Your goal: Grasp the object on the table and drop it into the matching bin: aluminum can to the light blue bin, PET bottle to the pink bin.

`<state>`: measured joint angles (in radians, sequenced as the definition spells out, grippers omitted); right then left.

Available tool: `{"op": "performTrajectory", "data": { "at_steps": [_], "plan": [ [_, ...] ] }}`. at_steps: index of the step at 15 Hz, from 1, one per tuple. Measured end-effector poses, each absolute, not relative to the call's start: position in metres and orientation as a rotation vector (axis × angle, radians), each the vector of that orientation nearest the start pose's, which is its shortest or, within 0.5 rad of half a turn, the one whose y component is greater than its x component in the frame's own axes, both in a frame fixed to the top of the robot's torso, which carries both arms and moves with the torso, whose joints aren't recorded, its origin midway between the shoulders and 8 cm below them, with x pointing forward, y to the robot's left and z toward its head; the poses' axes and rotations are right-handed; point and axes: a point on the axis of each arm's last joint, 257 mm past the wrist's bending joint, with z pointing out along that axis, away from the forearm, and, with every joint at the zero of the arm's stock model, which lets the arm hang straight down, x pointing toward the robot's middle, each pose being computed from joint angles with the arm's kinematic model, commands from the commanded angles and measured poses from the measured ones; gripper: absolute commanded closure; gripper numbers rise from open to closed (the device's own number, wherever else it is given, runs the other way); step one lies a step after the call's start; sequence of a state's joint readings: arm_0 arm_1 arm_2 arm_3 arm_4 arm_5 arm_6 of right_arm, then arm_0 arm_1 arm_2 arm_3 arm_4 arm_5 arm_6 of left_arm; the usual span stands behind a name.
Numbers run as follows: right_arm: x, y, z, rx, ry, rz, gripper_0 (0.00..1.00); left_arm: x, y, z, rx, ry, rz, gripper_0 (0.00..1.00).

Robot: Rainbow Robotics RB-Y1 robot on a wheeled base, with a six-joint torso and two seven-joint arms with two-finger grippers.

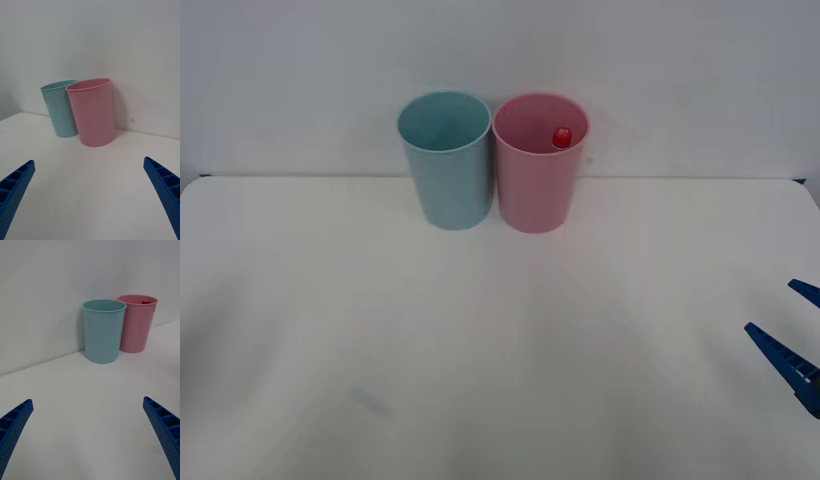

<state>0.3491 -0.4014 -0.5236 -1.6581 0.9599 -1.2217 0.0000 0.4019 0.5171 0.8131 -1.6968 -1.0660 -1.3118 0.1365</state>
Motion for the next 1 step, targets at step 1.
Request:
{"op": "performTrajectory", "data": {
  "at_steps": [1],
  "plan": [
    [0.3423,-0.3297,-0.1689,-0.465,1.441,0.567,0.00,0.3096,0.4256,-0.1340,0.526,1.590,-0.341,0.00]
  ]
}}
